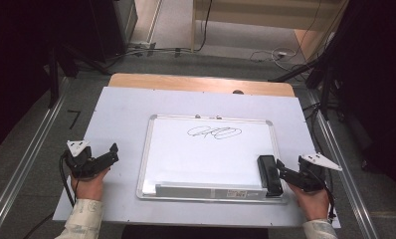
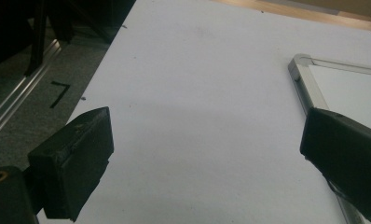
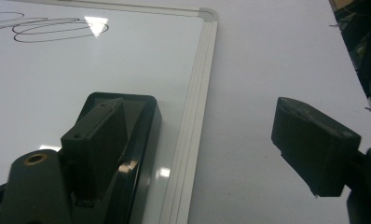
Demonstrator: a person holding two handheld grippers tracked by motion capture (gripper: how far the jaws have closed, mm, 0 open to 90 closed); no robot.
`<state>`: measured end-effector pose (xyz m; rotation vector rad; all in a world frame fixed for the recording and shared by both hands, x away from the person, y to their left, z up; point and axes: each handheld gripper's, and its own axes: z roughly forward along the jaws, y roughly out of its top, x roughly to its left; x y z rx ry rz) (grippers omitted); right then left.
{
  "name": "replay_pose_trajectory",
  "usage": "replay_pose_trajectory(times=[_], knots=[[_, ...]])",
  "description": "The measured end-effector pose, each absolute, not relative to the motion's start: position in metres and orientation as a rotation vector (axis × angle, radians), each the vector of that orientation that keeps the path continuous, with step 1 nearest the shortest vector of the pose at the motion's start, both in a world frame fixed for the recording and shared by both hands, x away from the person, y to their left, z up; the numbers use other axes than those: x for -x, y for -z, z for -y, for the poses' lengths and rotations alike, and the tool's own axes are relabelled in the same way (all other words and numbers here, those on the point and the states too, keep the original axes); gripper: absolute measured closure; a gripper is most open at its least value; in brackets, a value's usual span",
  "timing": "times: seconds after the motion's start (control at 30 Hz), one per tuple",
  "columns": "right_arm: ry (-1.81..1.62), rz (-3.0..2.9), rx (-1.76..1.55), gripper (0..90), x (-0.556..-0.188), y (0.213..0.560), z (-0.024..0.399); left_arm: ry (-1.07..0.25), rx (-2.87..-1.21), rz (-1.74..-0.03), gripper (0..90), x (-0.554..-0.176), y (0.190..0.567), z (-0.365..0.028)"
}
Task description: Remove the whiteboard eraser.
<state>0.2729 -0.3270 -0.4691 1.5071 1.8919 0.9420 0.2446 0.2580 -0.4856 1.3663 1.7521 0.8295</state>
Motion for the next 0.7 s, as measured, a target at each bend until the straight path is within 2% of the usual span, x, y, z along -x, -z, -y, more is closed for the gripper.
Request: replay_pose_trajectory(times=[0.7], knots=[[-0.945, -1.919, -1.530, 18.3, -0.278, 0.472, 0.299, -0.837, -1.377, -1.751, 2.8, -0.246, 0.486, -0.257]])
